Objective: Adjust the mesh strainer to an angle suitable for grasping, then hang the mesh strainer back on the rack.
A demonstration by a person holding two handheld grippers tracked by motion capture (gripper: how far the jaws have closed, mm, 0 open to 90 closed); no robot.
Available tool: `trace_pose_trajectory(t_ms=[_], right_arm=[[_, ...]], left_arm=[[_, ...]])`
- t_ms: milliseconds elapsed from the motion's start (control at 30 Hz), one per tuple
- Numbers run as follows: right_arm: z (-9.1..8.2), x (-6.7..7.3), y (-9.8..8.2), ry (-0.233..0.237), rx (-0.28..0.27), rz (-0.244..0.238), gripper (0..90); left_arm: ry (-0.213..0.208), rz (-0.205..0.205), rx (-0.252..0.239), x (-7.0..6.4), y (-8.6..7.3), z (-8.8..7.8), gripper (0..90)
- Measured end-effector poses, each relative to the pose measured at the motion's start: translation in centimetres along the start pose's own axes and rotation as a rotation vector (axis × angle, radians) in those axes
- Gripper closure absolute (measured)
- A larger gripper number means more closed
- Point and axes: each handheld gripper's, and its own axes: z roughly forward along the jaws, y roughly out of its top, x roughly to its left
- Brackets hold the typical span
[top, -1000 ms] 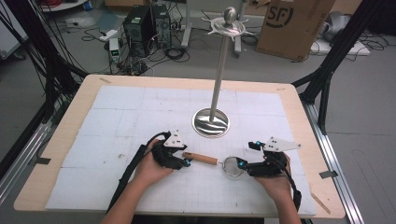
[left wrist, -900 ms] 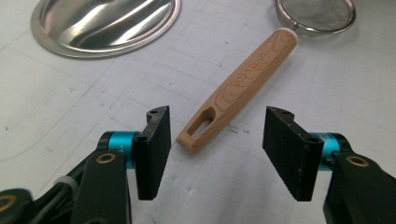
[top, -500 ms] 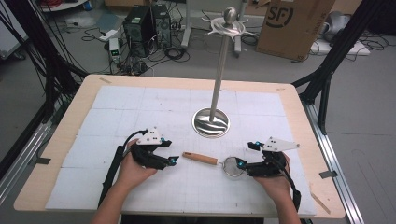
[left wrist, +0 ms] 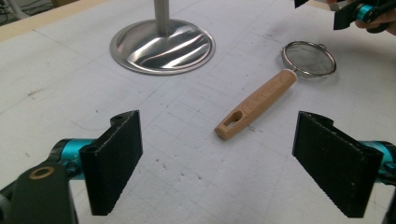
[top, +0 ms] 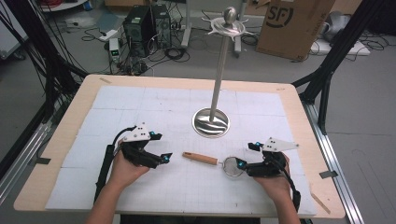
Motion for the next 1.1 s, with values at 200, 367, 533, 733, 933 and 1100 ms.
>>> trace_pose_trajectory(t_ms=[200, 367, 533, 733, 933, 1100], right_arm=[[0.0, 0.0, 0.0, 0.007, 0.000, 0.002, 17.6], [0.0, 0.0, 0.0, 0.004, -0.002, -0.002, 17.6], [0.2, 0.3, 0.0, 0.010, 0.004, -0.008, 17.6], [0.4, 0.8, 0.4, 0.018, 0.008, -0.020, 17.7], [1.2, 1.4, 1.3, 0.038, 0.022, -0.051, 17.6], [2.1, 1.9, 2.0, 0.054, 0.043, -0.069, 17.7]], left_arm=[[0.031, -0.010, -0.012, 0.6, -0.2, -0.4, 11.6], [0.045, -0.022, -0.021, 1.0, -0.4, -0.9, 11.5], [0.056, -0.024, -0.017, 1.3, -0.6, -1.2, 11.6], [0.055, -0.022, -0.027, 1.3, -0.5, -1.4, 11.6], [0.066, -0.028, -0.043, 1.5, -0.5, -1.8, 11.6], [0.070, -0.033, -0.056, 1.7, -0.6, -2.2, 11.6]])
